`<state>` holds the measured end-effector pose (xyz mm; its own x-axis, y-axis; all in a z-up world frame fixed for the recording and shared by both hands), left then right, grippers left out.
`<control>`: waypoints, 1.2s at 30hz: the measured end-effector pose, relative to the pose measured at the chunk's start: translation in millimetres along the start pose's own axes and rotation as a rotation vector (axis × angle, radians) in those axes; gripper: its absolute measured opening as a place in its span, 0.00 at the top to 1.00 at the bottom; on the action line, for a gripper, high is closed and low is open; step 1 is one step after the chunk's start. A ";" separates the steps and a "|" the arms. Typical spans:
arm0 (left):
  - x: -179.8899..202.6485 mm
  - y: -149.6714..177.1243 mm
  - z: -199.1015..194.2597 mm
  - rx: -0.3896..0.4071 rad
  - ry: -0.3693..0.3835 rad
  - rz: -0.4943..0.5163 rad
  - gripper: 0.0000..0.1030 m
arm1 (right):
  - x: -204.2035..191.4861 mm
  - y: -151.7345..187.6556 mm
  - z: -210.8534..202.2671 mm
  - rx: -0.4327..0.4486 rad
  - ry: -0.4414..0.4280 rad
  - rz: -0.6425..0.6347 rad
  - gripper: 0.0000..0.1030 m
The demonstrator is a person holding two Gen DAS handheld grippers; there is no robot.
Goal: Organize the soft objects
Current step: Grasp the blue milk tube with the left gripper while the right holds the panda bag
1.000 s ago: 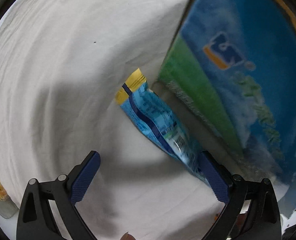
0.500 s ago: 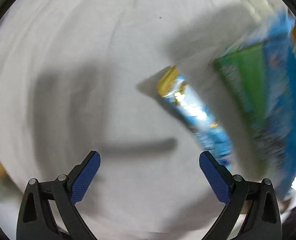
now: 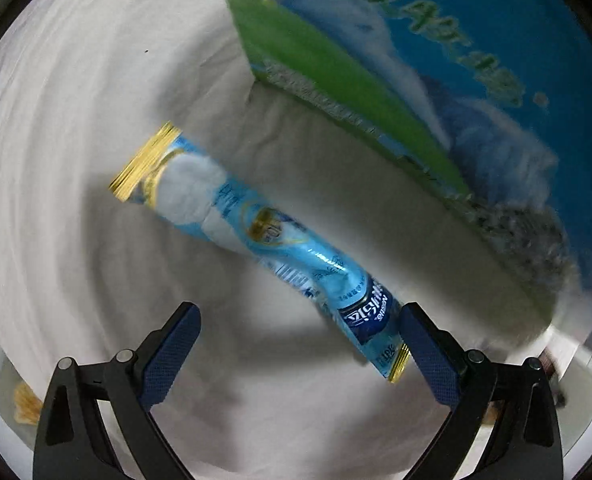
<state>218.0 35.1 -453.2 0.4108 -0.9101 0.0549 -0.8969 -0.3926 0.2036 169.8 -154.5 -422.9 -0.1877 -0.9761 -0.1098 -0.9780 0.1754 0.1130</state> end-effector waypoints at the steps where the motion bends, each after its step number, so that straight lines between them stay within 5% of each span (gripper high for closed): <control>1: -6.1 3.0 -0.3 -0.007 -0.012 0.009 0.01 | -0.2 -0.4 0.5 -0.006 0.002 -0.004 0.50; 8: -75.0 24.5 4.5 -0.094 0.014 -0.076 0.01 | -5.0 -6.5 4.4 -0.022 -0.014 -0.021 0.50; 11: -73.3 20.8 -7.5 -0.040 0.079 -0.124 0.01 | -2.4 -7.6 7.3 -0.029 -0.029 -0.015 0.50; 16: -43.6 -10.5 -0.6 0.006 0.073 -0.051 0.04 | -0.2 -10.6 19.8 -0.074 -0.056 0.023 0.50; 18: -29.7 -16.4 3.9 0.017 0.045 0.024 0.33 | 2.5 -9.7 20.7 -0.087 -0.071 0.035 0.51; 23: 18.9 -21.9 -3.3 0.027 -0.030 0.211 0.73 | 8.1 3.8 18.9 -0.155 -0.079 -0.004 0.52; 31: 42.8 56.8 10.0 -0.037 -0.006 0.406 0.76 | 11.4 40.3 36.1 -0.297 0.009 -0.148 0.51; 36: 55.3 54.1 31.8 -0.027 -0.001 0.343 0.70 | 8.2 33.9 43.4 -0.254 0.019 -0.123 0.49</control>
<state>187.0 -40.7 -470.2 0.0857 -0.9886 0.1236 -0.9781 -0.0599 0.1992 131.2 -151.0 -462.8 -0.0650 -0.9907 -0.1197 -0.9387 0.0200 0.3441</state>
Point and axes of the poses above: each gripper's, at about its wrist camera, not at the fingertips, and z roughly the way its jaws point, x to its right, y to its underside, the point moved 3 cm from there along z, roughly the way its jaws point, and after that the axes turned 6 degrees about -x, right-handed, at the moved point
